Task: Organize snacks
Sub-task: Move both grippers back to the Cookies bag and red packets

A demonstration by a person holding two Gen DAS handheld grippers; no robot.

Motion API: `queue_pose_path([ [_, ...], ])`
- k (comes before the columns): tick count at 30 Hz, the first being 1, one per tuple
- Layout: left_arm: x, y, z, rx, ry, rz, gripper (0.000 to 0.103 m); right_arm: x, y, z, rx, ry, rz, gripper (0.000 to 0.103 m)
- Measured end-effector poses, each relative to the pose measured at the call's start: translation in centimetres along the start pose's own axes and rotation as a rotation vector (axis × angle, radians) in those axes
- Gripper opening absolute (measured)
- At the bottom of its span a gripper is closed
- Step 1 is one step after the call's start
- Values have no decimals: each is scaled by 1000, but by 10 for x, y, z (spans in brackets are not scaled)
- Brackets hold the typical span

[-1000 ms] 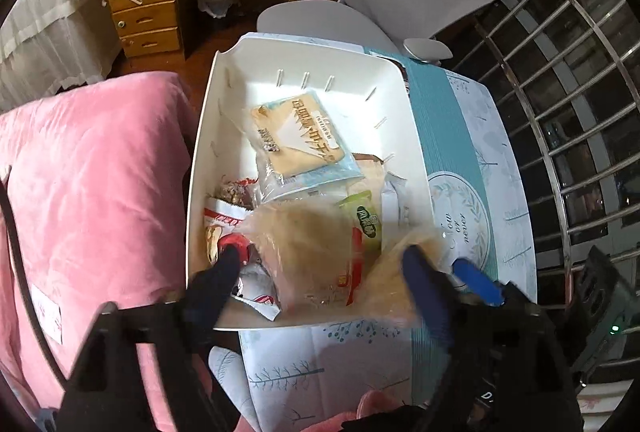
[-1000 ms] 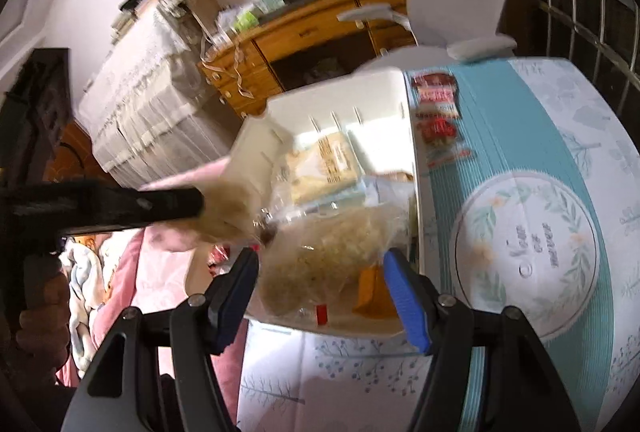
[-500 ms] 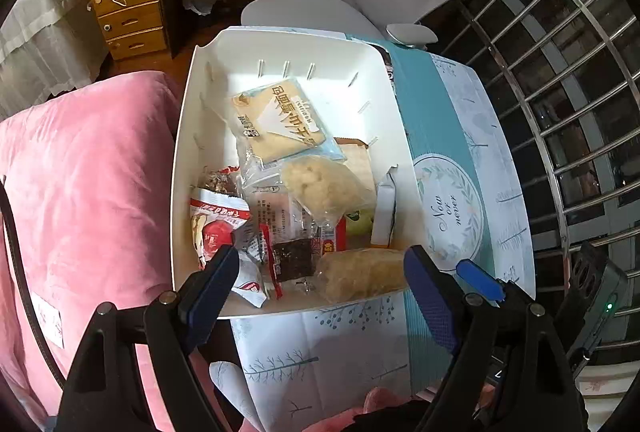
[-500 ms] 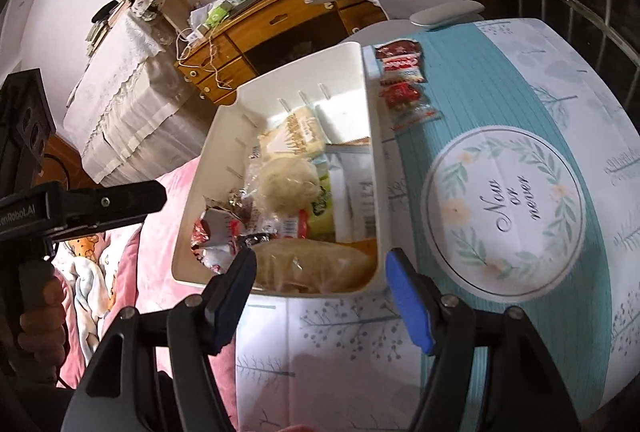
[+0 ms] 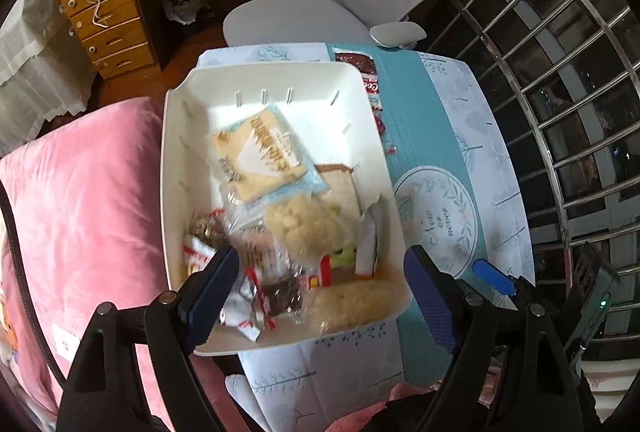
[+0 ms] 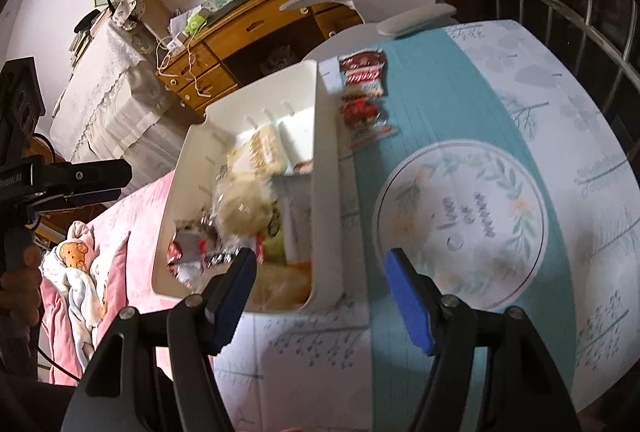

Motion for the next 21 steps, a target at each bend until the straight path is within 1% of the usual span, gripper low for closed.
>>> queue_pose_path([
  [6, 41, -20, -7, -5, 32, -9, 83, 28, -23, -6, -7, -13, -1, 68],
  [9, 64, -32, -14, 11, 51, -23, 84, 46, -33, -13, -11, -22, 19, 68],
  [16, 126, -58, -41, 5, 94, -18, 84, 84, -47, -41, -37, -24, 172, 68],
  [21, 172, -78, -72, 13, 95, -11, 84, 102, -57, -63, -13, -48, 242, 68],
])
Point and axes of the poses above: each gripper's, at about its wrist camera, not at the fingertips, and z roughly against the way its jaws point, y to its left, x to its top, the point moved 8 cm from there along -z, roughly the way its jaws point, and after that the axes turned 11 degrees about x, right-handed, at the moved point
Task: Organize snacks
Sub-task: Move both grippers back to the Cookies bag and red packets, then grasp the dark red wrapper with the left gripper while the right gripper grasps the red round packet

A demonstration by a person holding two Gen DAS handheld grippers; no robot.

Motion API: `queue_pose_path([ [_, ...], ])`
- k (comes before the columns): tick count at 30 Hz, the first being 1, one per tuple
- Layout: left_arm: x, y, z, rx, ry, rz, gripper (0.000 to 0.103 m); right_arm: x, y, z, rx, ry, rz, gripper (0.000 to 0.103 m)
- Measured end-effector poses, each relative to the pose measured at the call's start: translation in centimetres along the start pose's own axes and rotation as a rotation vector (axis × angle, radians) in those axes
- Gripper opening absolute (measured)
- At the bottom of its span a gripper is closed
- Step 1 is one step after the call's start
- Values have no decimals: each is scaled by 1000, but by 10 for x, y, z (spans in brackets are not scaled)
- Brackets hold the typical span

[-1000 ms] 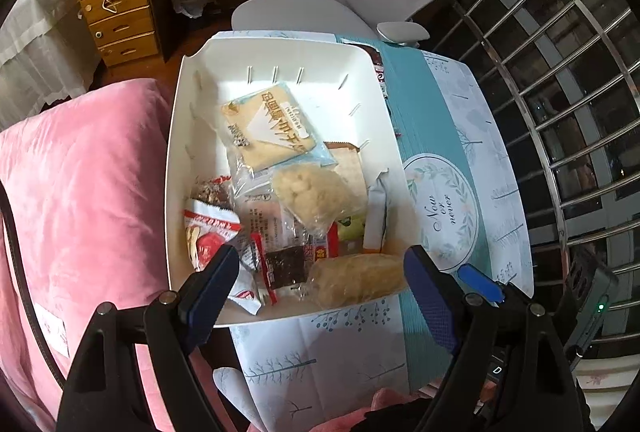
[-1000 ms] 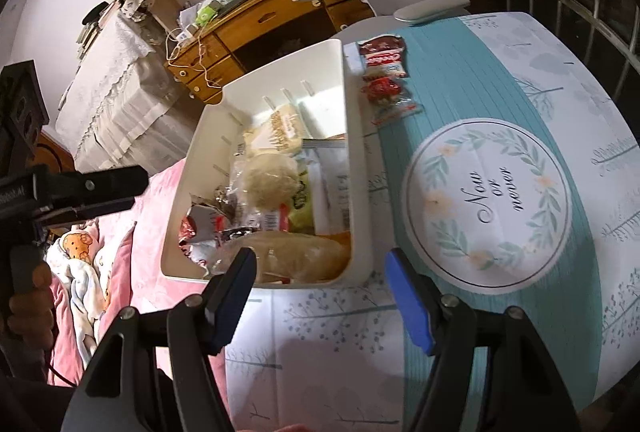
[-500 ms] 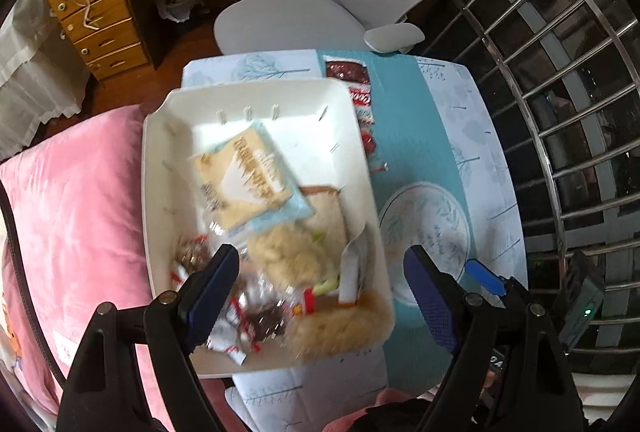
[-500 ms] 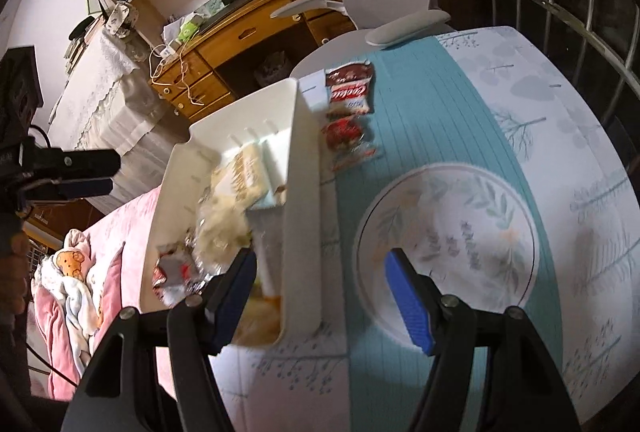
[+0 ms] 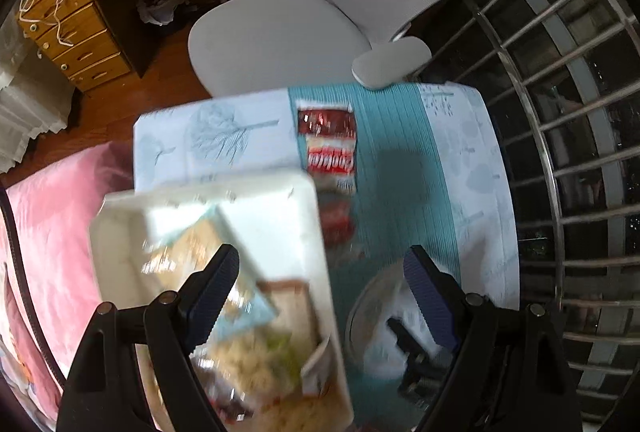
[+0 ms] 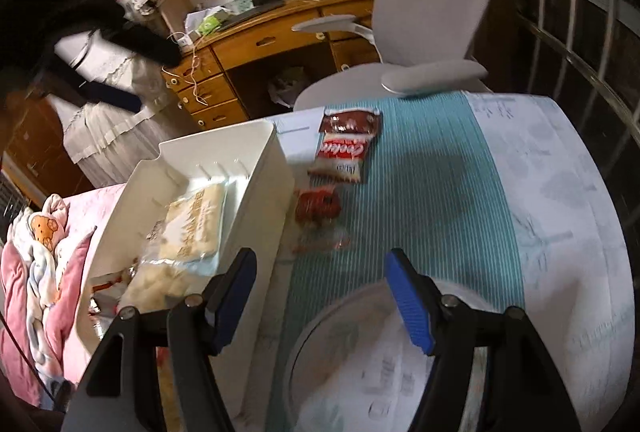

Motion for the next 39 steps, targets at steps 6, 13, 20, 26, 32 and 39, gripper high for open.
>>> queue_pose_path([
  [6, 49, -26, -41, 14, 10, -5, 84, 10, -15, -35, 55, -11, 37, 67],
  [13, 82, -36, -103, 61, 67, 10, 83, 12, -30, -71, 105, -18, 24, 67],
  [20, 92, -42, -151, 74, 101, 38, 83, 14, -28, -88, 135, -31, 56, 67],
  [26, 97, -53, -177, 98, 102, 11, 76, 11, -28, -102, 144, -6, 72, 67],
  [32, 103, -54, -191, 91, 74, 52, 76, 8, -24, -111, 159, 2, 83, 67],
  [39, 110, -51, -202, 66, 43, 102, 75, 8, -19, -116, 157, 6, 111, 57],
])
Point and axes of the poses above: each gripper's, at about its wrist camera, not at the fingertips, and z roughly against the way its jaws point, y to its left, x to its top, the point moved 8 cm from there along -z, roughly the way its jaws point, and after that the axes turned 11 degrees about x, right-handed, at the moved point
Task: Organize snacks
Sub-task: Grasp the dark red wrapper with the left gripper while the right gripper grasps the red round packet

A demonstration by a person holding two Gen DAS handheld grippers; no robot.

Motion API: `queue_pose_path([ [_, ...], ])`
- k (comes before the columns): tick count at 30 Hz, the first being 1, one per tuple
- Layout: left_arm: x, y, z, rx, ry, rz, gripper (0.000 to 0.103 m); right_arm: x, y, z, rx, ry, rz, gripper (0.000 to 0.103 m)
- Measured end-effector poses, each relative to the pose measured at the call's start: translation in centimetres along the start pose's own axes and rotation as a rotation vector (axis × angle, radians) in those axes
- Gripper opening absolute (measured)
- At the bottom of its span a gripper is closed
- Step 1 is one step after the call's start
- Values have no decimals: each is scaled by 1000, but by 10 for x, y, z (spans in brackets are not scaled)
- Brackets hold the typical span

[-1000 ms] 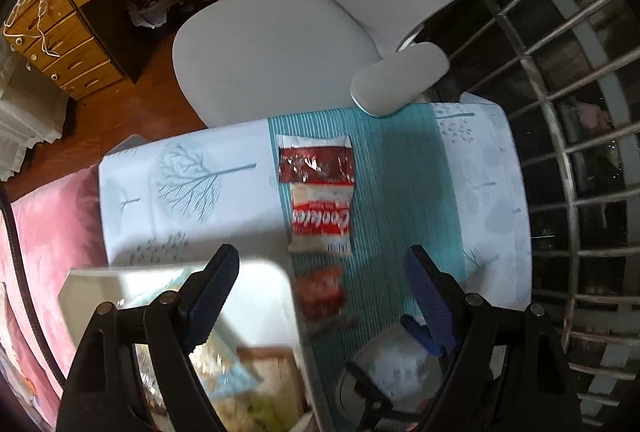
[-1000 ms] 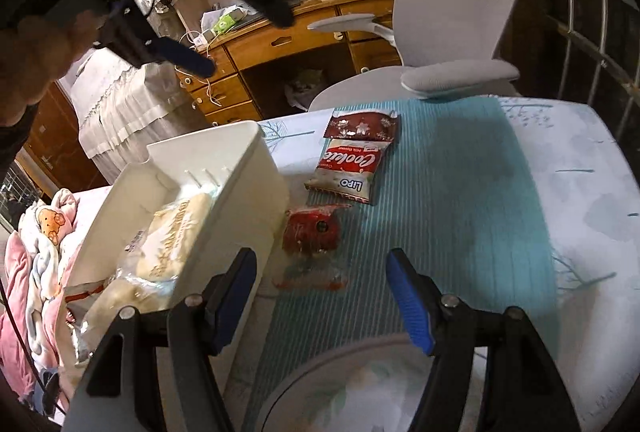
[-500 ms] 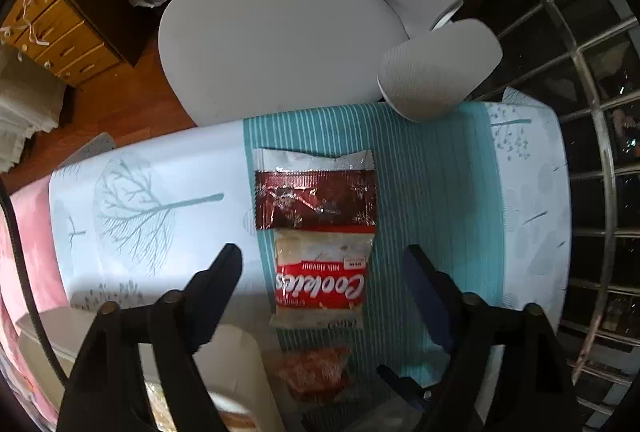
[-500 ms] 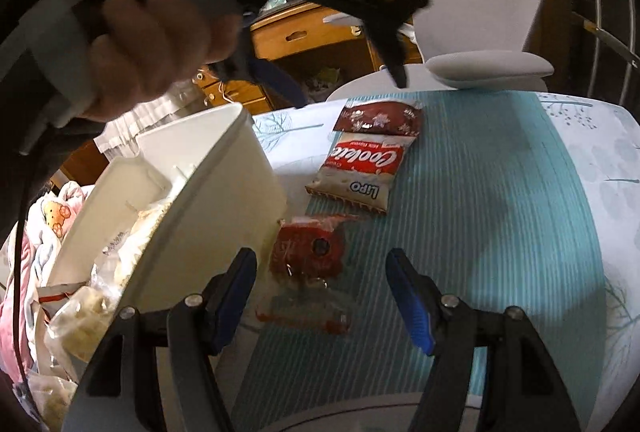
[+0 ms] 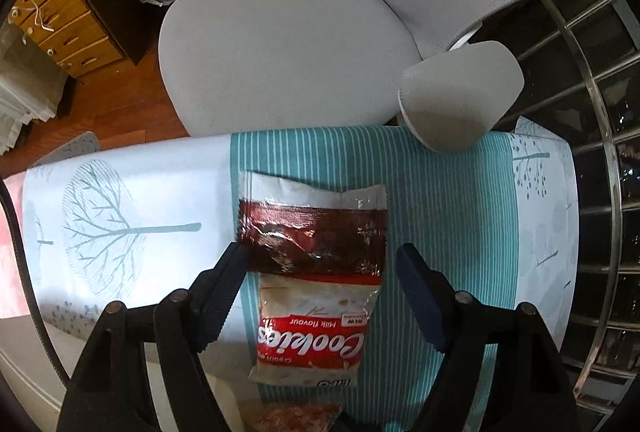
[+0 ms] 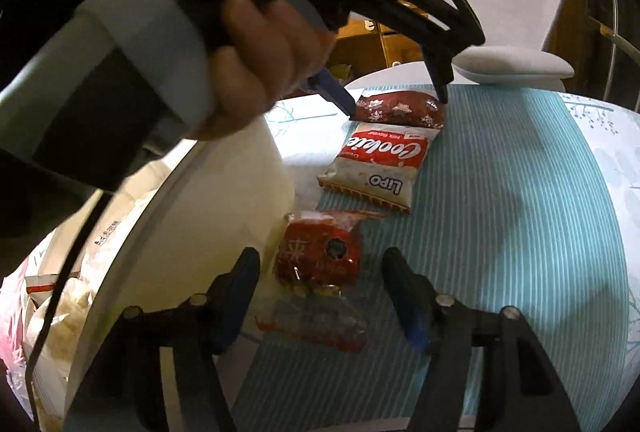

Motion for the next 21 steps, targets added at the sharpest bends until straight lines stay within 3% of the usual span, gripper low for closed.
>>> queue_pose_path([
  [2, -1, -1, -4, 5, 4, -2, 75, 0, 1, -1, -15, 7, 8, 51],
  [10, 2, 1, -7, 21, -42, 12, 75, 0, 3, 0, -15, 7, -1, 50],
  [12, 3, 3, -6, 29, -49, 17, 68, 0, 3, 1, -14, 12, -7, 50],
  [19, 4, 5, -6, 51, -60, 18, 61, 3, -6, 2, -20, 26, -32, 50],
  [21, 4, 4, -5, 75, -69, 11, 51, 3, -9, 4, -27, 28, -39, 50],
])
Point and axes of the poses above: each gripper's, at about its wrist camera, not at the fingertips, and z roughly against the way its jaws point, y to its left, x to its top, the point moved 8 cm from there along -z, roughly the way its jaws point, and after that the axes turned 11 degrees about x, right-handed, at the moved point
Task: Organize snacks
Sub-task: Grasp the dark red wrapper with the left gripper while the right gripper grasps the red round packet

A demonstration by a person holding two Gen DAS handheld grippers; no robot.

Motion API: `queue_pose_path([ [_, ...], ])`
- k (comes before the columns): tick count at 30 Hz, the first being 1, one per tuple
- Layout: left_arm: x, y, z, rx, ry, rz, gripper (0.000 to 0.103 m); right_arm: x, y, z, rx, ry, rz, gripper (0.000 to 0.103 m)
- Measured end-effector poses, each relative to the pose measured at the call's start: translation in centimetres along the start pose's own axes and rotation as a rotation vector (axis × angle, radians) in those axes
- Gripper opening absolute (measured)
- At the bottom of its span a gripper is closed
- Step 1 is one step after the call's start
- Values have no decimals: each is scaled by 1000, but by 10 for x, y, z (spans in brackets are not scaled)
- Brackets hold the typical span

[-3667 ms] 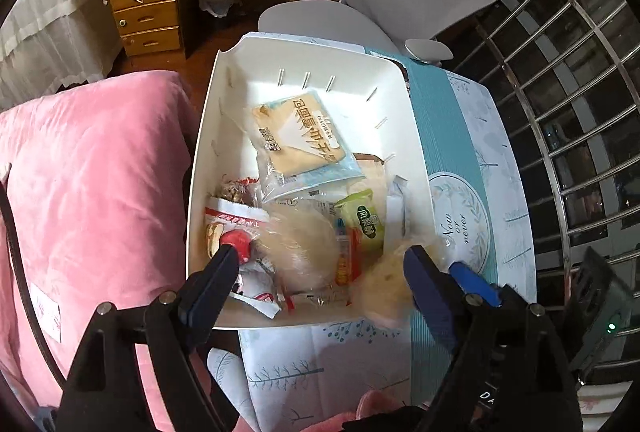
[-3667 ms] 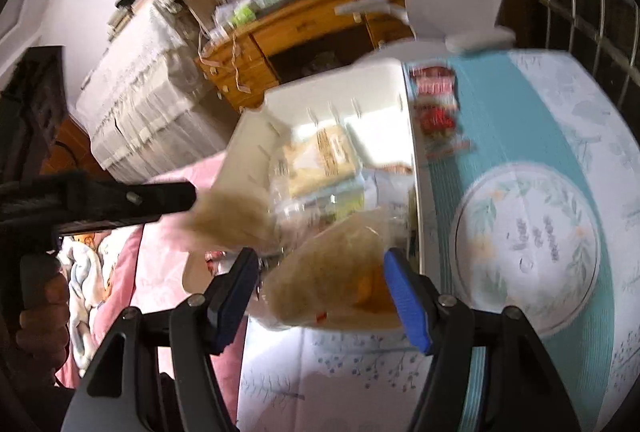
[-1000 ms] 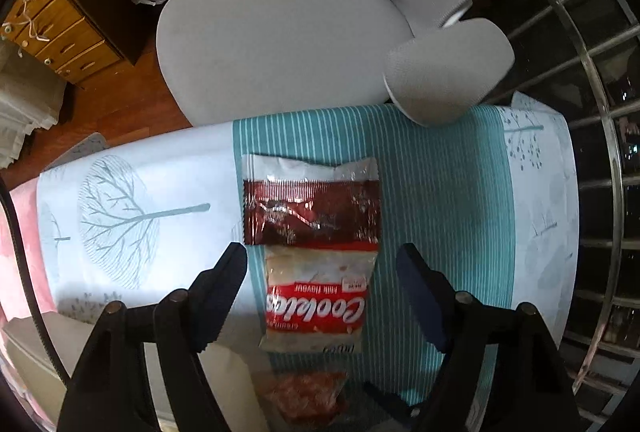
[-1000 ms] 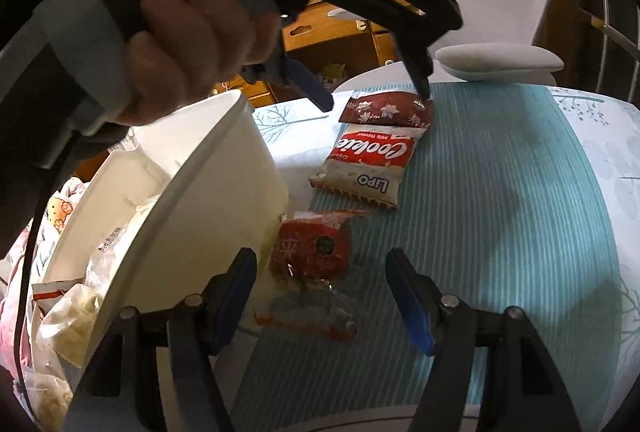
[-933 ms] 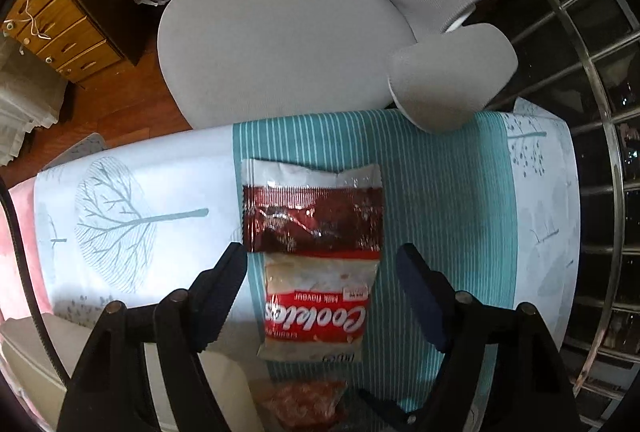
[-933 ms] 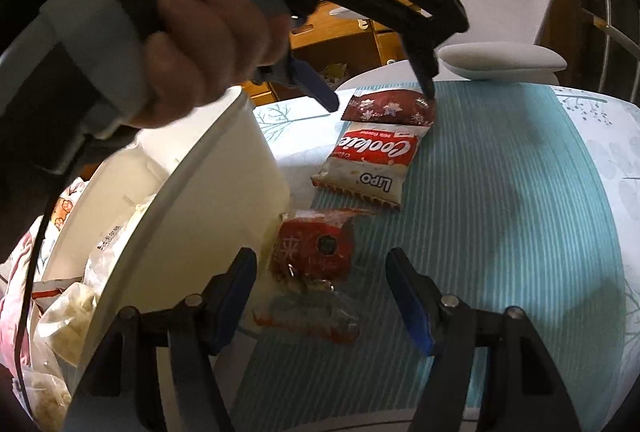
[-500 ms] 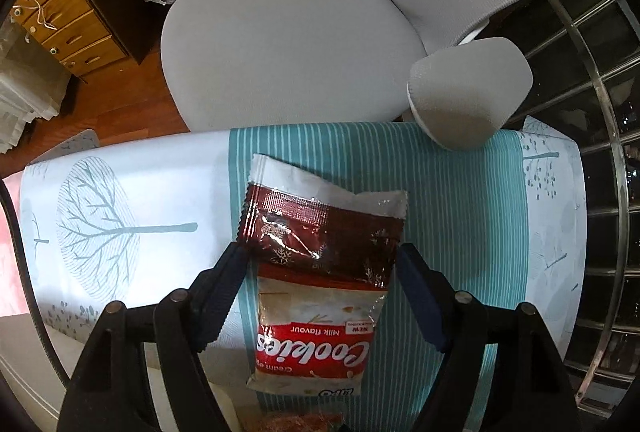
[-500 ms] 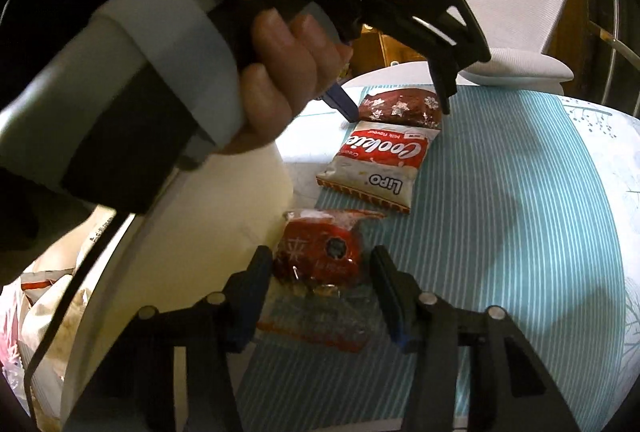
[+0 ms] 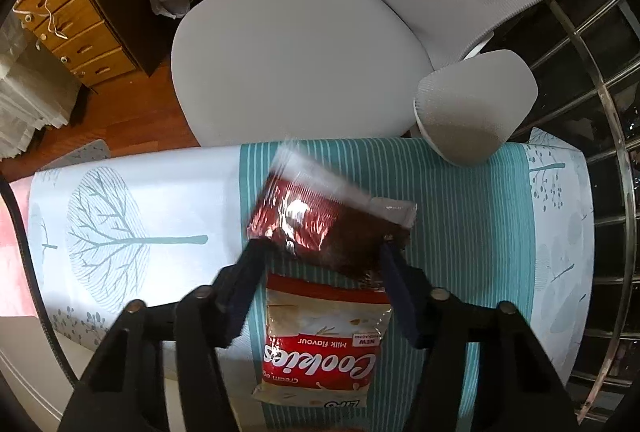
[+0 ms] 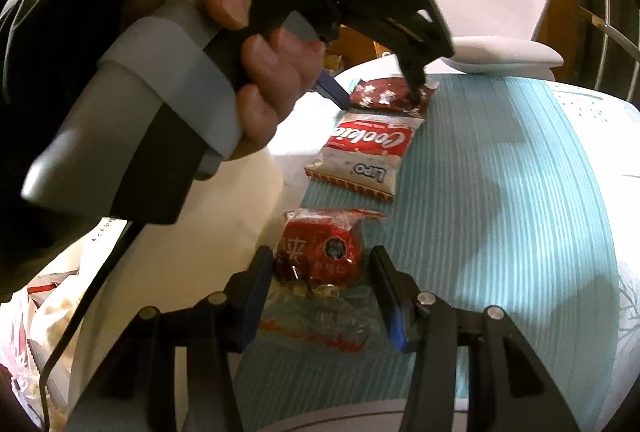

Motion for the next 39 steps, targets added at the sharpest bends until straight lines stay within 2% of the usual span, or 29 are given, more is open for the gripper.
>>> queue_pose_path([
  [6, 0, 1, 0, 39, -11, -13, 47, 6, -7, 3, -21, 3, -26, 50],
  [11, -1, 2, 1, 14, -3, 9, 42, 7, -17, 9, -33, 3, -33, 50],
  [13, -1, 4, 1, -4, -2, 25, 33, 4, -20, 10, -36, 2, -38, 50],
  [15, -1, 5, 1, -20, 6, 40, 19, 2, -23, 11, -35, 2, -46, 50],
  [16, -2, 6, 1, -36, 14, 53, 16, 1, -24, 12, -35, 2, -50, 50],
  [19, -4, 6, 0, -67, 26, 76, 10, 1, -27, 11, -35, 1, -58, 50],
  [24, -4, 7, 2, -77, 24, 102, 3, -1, -30, 15, -37, 3, -60, 50],
  [35, -8, -4, 21, -136, 40, 105, 0, -7, -40, 23, -42, 7, -81, 50],
  [39, -3, -3, 35, -144, 14, 125, 2, -7, -42, 30, -42, 5, -90, 50],
])
Point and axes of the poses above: each gripper's, at about its wrist camera, not at the fingertips, and z roughly against the way its jaws point, y to its left, x to its top, the point moved 8 cm from there along -z, roughly the way its jaws point, and after that the axes turned 11 degrees about x, right-handed, at the moved point
